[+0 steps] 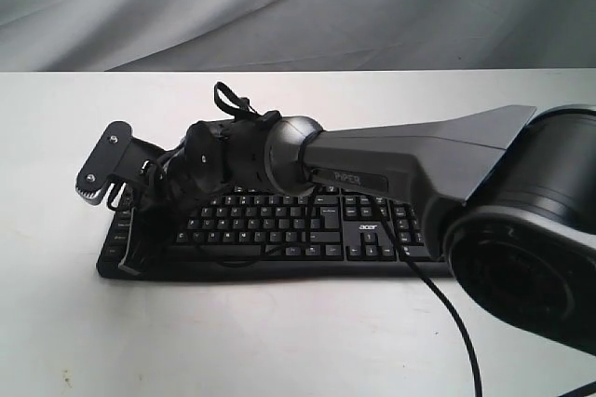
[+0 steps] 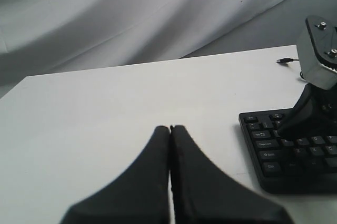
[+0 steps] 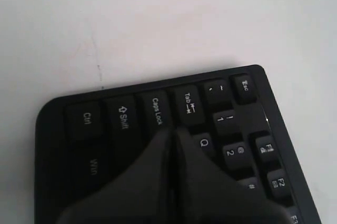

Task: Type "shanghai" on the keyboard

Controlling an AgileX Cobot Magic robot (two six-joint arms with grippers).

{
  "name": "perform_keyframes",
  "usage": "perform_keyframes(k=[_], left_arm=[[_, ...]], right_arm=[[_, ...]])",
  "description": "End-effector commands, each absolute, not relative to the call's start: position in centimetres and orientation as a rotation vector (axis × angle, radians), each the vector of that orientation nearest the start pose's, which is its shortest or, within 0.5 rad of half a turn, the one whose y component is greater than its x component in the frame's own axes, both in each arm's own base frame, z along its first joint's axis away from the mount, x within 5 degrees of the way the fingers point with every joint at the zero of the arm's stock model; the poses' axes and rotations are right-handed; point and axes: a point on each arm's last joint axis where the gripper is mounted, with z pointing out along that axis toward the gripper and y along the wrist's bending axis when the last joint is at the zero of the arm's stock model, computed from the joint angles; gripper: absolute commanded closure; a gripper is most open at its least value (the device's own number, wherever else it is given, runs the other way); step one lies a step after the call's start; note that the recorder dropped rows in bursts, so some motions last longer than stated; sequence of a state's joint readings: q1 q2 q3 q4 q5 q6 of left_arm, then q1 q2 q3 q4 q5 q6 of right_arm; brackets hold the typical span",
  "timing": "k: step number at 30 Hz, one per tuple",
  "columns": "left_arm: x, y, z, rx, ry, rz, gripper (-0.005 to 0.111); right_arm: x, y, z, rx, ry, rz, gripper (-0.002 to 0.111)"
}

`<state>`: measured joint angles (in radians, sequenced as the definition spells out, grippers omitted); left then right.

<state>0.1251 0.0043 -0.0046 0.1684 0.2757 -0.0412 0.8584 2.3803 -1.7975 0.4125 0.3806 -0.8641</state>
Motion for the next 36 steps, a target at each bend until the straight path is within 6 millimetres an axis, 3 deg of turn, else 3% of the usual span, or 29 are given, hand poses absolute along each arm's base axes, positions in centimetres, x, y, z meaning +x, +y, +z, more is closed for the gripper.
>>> perform_keyframes(k=[1, 8, 14, 24, 27, 30, 36], left_arm=[[5.4, 1.0, 18.9, -0.034, 1.750, 0.208, 0.107], [5.4, 1.0, 18.9, -0.034, 1.750, 0.208, 0.107], [5.4, 1.0, 18.9, -0.034, 1.750, 0.208, 0.107], [5.4, 1.0, 18.9, -0.034, 1.750, 0.208, 0.107], [5.4, 1.0, 18.9, -0.034, 1.750, 0.208, 0.107], [5.4, 1.0, 18.9, -0.034, 1.750, 0.208, 0.107], [5.4, 1.0, 18.9, -0.034, 1.750, 0.208, 0.107]], right_arm=[[33.2, 40.7, 12.6, -1.537, 1.845, 0.348, 0.108], [33.2, 40.7, 12.7, -1.534, 1.843, 0.347, 0.108], [33.2, 40.7, 11.0, -1.548, 1.876, 0.350, 0.108], [33.2, 40.6, 10.9, -1.559, 1.873, 0.345, 0.108], [33.3, 40.6, 11.9, -1.552, 1.859, 0.343, 0.108], [33.4, 39.9, 14.0, -1.558, 1.845, 0.340, 0.108], [32.5, 35.0, 17.0, -1.529, 1.913, 0.301, 0.108]])
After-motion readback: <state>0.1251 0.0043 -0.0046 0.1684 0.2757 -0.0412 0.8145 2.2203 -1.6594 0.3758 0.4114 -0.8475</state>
